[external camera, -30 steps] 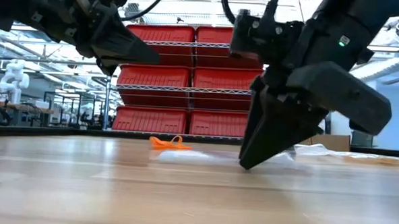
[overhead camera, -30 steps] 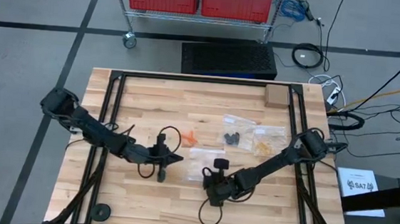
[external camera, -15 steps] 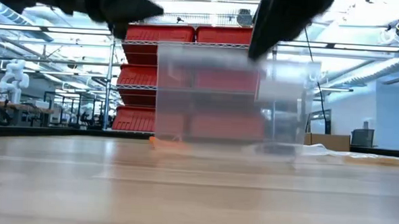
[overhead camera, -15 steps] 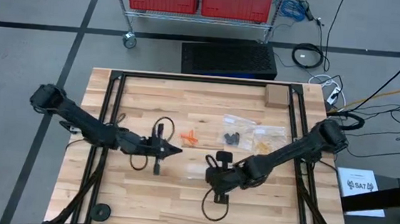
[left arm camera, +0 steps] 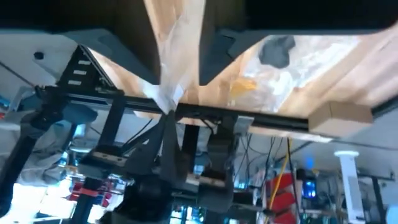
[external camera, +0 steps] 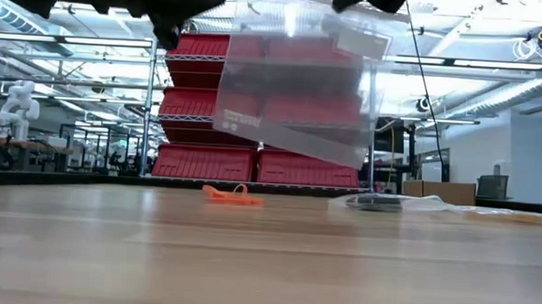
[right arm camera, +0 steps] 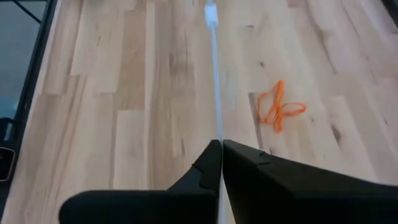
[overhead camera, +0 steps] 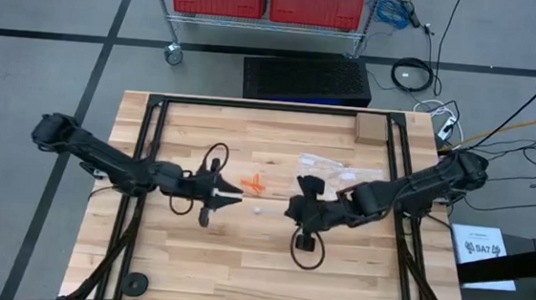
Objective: Sort rubber bands
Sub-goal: Open the transparent zip bag
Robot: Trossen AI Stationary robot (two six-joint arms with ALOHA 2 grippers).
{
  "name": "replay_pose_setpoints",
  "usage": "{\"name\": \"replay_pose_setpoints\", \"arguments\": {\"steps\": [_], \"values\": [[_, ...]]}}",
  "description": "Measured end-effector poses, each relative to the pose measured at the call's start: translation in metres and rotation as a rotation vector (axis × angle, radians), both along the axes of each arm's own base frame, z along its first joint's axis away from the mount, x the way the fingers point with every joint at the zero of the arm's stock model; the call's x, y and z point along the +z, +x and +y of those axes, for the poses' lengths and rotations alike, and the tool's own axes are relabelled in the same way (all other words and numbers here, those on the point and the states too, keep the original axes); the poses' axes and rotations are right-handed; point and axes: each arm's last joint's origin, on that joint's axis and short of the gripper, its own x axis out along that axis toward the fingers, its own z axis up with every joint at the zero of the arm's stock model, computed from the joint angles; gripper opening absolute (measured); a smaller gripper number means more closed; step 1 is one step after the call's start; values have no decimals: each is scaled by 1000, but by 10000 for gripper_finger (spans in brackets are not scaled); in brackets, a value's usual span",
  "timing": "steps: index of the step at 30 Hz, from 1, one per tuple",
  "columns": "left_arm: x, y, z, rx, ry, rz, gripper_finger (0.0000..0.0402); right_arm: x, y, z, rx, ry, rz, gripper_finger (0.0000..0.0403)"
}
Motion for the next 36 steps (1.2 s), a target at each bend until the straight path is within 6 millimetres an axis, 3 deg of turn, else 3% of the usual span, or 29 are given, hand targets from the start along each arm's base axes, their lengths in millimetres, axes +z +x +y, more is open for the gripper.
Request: {"name": "replay_pose_setpoints", "arguments": {"steps": [7,18,24,32,36], "values": [[-2,14,-1,-43,-45,37,165,0,5,-16,-10,-10,7,0],[-1,34,13,24,18,133,165,0,9,-31,-10,-47,21,0],[0,36,22,28,25,134,120,-1,9,-36,-6,-40,39,0],[-2,36,26,-15,75,154,14,-2,10,-41,-18,-43,47,0],[-2,36,25,-22,92,151,8,-2,10,-40,-17,-43,47,0]]}}
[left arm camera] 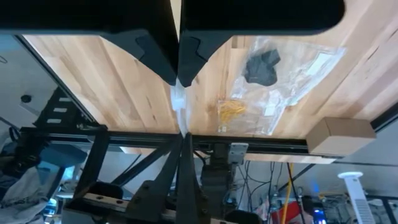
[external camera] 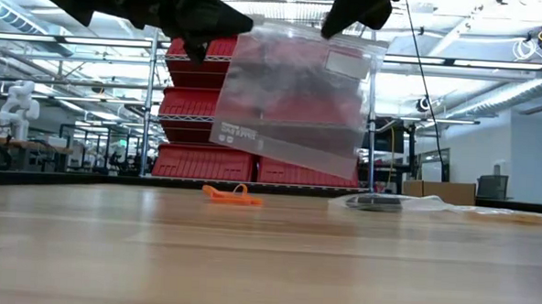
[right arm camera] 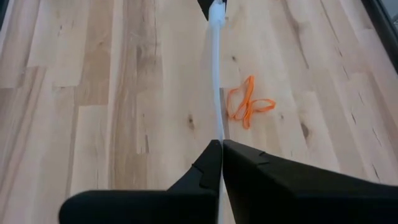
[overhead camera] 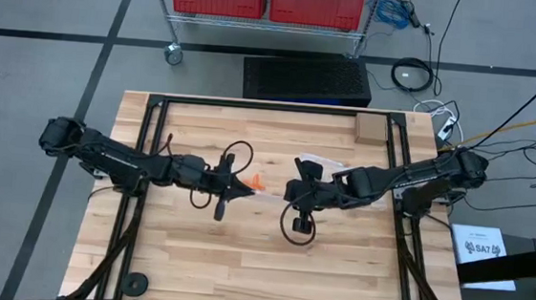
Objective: Sort rubber bands
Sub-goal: Open the transparent zip bag
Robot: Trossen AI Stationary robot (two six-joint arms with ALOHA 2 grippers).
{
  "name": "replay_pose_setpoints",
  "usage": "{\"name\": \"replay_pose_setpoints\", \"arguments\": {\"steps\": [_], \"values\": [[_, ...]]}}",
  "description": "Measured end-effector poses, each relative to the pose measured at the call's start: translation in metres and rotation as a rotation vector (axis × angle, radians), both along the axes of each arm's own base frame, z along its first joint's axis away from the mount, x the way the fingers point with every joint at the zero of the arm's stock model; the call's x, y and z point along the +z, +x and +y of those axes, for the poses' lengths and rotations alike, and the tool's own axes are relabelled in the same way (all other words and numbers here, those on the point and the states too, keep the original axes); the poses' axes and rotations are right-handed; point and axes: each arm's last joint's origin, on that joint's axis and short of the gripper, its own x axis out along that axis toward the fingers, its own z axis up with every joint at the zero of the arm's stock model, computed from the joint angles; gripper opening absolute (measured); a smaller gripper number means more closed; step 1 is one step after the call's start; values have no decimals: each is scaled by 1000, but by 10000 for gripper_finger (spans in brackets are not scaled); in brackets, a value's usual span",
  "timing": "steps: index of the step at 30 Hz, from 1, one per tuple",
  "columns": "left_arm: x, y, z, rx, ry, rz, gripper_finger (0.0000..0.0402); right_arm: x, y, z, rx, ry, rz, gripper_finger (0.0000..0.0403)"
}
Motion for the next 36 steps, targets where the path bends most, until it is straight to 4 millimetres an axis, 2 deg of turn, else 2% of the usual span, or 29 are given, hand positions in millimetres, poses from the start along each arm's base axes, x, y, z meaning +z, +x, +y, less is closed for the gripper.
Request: {"name": "replay_pose_setpoints", "arguments": {"steps": [6,15,19,27,36], "values": [[-3,-1,1,14,18,33,3,1,3,-5,-23,13,-23,15],[-9,-2,4,114,103,85,2,12,20,-39,-10,170,-169,106],[-8,-2,7,138,121,85,1,12,28,-55,8,209,-207,130],[-10,-1,18,176,120,108,1,-25,55,-75,25,275,-135,130],[-12,-2,25,157,114,128,0,-29,61,-87,31,244,-167,127]]}}
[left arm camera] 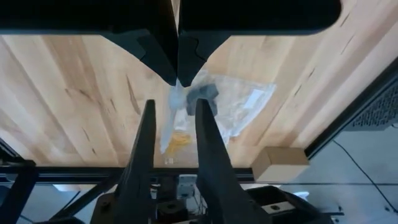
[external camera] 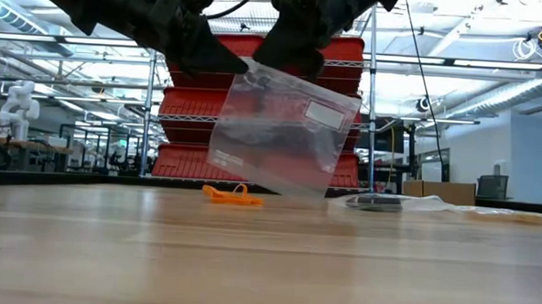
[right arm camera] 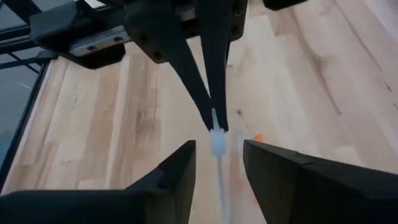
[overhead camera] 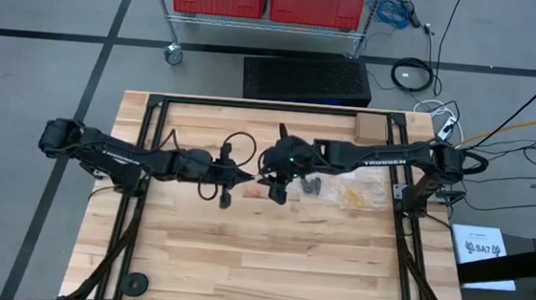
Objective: Sort rubber bands
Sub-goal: Open the transparent zip bag
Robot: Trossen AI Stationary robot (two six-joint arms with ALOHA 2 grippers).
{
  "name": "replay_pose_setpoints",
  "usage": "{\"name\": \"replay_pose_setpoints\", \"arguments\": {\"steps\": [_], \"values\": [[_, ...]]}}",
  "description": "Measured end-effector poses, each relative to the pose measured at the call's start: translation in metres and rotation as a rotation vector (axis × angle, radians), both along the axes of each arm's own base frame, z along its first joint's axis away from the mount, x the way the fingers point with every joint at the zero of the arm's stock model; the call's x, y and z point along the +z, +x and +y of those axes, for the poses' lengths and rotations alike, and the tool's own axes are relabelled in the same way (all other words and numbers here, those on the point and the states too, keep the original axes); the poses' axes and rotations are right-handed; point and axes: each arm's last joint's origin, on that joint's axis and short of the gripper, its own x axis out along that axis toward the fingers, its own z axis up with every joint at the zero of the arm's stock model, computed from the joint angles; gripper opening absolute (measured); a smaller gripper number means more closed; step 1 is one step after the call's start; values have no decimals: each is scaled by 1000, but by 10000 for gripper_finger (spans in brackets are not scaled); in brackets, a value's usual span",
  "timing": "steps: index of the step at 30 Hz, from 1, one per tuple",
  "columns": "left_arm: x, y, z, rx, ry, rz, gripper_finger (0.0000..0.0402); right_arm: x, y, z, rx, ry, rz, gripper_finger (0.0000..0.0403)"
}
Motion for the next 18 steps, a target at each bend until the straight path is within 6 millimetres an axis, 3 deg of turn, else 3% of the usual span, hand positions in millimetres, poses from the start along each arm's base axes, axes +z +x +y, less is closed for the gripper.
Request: {"name": "replay_pose_setpoints", "arguments": {"steps": [6,13,18], "values": [[0,0,8,1,-2,1,0,1,1,-3,18,-1,-19,98],[0,0,16,-2,6,5,0,-6,5,-12,-2,-11,-9,14],[-1,-1,19,1,0,9,0,-8,4,-15,-22,-16,12,12]]}}
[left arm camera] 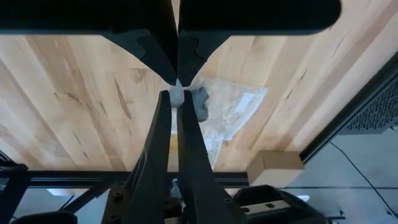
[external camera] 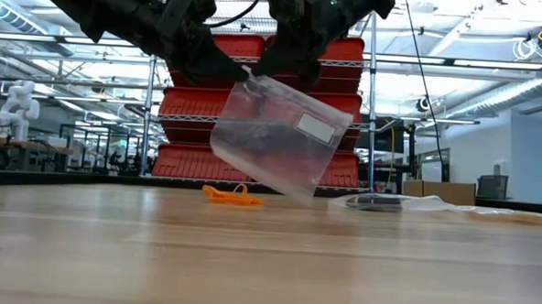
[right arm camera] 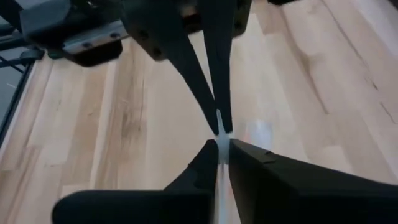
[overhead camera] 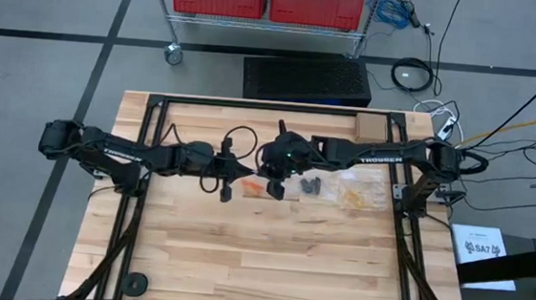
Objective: Sort rubber bands
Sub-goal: Open the transparent zip bag
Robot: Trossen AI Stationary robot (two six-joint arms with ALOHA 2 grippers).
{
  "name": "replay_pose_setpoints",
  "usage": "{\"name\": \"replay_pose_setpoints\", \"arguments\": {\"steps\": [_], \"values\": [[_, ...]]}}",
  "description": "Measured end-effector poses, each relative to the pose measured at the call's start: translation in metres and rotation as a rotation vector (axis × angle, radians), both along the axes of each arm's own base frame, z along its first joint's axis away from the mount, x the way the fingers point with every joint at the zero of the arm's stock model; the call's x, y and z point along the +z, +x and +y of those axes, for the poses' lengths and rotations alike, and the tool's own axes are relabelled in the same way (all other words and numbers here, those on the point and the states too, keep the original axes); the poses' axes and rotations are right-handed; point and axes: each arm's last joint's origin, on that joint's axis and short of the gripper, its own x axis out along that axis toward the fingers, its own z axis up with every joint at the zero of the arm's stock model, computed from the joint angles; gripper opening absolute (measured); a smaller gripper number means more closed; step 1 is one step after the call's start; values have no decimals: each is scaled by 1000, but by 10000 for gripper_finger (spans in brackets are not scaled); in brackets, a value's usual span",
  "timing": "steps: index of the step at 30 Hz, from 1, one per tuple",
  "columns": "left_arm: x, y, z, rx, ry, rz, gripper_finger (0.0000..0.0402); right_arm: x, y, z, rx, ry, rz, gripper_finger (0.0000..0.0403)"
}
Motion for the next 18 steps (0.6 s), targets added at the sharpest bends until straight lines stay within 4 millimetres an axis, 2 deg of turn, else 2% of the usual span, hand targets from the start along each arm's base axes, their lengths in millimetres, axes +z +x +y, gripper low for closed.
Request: {"name": "replay_pose_setpoints", "arguments": {"steps": [18], "values": [[0,0,6,33,-5,-6,0,-7,-24,10,-7,31,249,5]]}}
